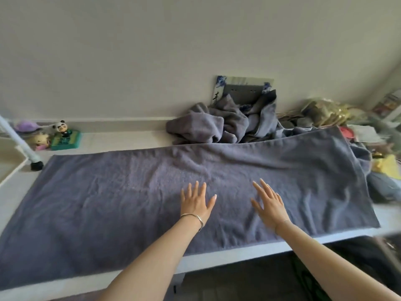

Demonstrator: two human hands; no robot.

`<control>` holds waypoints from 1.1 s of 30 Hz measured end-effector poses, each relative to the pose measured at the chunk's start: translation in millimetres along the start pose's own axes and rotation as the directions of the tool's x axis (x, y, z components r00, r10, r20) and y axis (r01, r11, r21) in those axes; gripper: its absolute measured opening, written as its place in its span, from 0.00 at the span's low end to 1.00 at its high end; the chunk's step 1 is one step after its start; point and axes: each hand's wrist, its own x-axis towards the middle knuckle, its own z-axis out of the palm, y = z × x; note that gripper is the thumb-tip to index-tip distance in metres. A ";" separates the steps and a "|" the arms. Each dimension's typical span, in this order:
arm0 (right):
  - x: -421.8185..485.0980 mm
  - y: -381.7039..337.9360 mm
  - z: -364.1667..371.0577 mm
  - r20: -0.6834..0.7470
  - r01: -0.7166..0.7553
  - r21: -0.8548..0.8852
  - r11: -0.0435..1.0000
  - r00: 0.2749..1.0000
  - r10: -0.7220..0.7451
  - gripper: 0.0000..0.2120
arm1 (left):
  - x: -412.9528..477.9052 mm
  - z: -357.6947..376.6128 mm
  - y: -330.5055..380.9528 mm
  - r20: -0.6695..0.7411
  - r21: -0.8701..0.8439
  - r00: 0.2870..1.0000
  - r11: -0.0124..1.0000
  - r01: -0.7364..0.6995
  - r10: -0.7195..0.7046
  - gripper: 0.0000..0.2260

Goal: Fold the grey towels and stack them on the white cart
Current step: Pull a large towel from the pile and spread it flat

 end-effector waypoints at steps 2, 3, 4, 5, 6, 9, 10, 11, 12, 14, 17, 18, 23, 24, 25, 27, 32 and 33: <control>-0.2 33.9 -17.7 -0.017 -0.054 0.004 0.999 0.998 0.054 0.28 | 6.5 1.5 31.1 -0.005 -0.002 0.999 0.999 -0.038 0.038 0.28; 0.0 50.6 -26.7 -0.030 -0.078 0.002 0.997 0.996 0.078 0.29 | 11.1 1.9 47.5 -0.007 -0.004 0.998 0.999 -0.055 0.055 0.28; 1.1 65.1 -34.7 -0.040 -0.096 0.000 0.995 0.995 0.096 0.29 | 14.6 1.6 61.3 -0.013 -0.007 0.998 0.998 -0.064 0.064 0.28; 2.1 81.3 -43.6 -0.051 -0.113 0.000 0.994 0.992 0.112 0.30 | 18.2 2.2 77.6 -0.023 -0.011 0.997 0.997 -0.076 0.076 0.28; 3.7 98.5 -52.8 -0.065 -0.129 0.003 0.992 0.990 0.129 0.31 | 23.1 3.2 94.9 -0.030 -0.015 0.996 0.996 -0.087 0.087 0.28; 14.1 140.9 -77.5 -0.106 -0.174 0.059 0.983 0.978 0.179 0.32 | 36.5 5.4 135.5 -0.042 -0.019 0.994 0.995 -0.099 0.098 0.28; 18.6 153.8 -84.7 -0.123 -0.195 0.082 0.977 0.971 0.204 0.33 | 41.2 6.6 146.9 -0.040 -0.016 0.994 0.995 -0.100 0.099 0.28; 23.6 166.2 -92.2 -0.140 -0.220 0.108 0.969 0.962 0.234 0.33 | 45.6 7.6 157.3 -0.038 -0.014 0.994 0.995 -0.099 0.099 0.28; 28.8 179.5 -98.9 -0.155 -0.248 0.138 0.959 0.951 0.268 0.34 | 50.5 9.7 168.1 -0.039 -0.012 0.994 0.995 -0.101 0.100 0.28; 39.5 204.8 -109.9 -0.172 -0.297 0.183 0.937 0.929 0.328 0.35 | 60.4 14.8 187.5 -0.041 -0.009 0.994 0.995 -0.103 0.102 0.28; 57.2 246.3 -121.1 -0.158 -0.345 0.226 0.911 0.910 0.384 0.37 | 72.8 26.0 218.5 -0.044 -0.021 0.995 0.995 -0.096 0.095 0.28; 63.0 257.0 -123.4 -0.156 -0.353 0.247 0.902 0.905 0.397 0.38 | 75.3 29.1 226.0 -0.043 -0.028 0.995 0.996 -0.089 0.087 0.28; 91.2 294.7 -134.9 -0.120 -0.409 0.362 0.838 0.871 0.477 0.40 | 88.4 46.0 250.9 -0.046 -0.045 0.997 0.997 -0.068 0.066 0.28; 96.7 298.9 -136.8 -0.115 -0.405 0.383 0.830 0.871 0.478 0.39 | 91.0 48.5 254.1 -0.044 -0.048 0.997 0.997 -0.063 0.061 0.28; 101.6 301.7 -138.4 -0.113 -0.401 0.401 0.824 0.871 0.478 0.39 | 93.2 50.3 256.3 -0.041 -0.050 0.998 0.997 -0.057 0.055 0.28; 110.1 305.9 -140.0 -0.132 -0.389 0.414 0.823 0.869 0.477 0.36 | 96.4 53.4 260.0 -0.035 -0.047 0.999 0.998 -0.041 0.039 0.28; 124.9 309.4 -143.1 -0.113 -0.358 0.486 0.798 0.879 0.463 0.23 | 97.1 55.6 261.5 -0.052 -0.052 0.998 0.998 -0.027 0.025 0.27; 126.0 306.3 -144.4 -0.105 -0.321 0.485 0.813 0.902 0.418 0.19 | 96.2 55.1 261.5 -0.057 -0.066 0.998 0.997 -0.033 0.029 0.27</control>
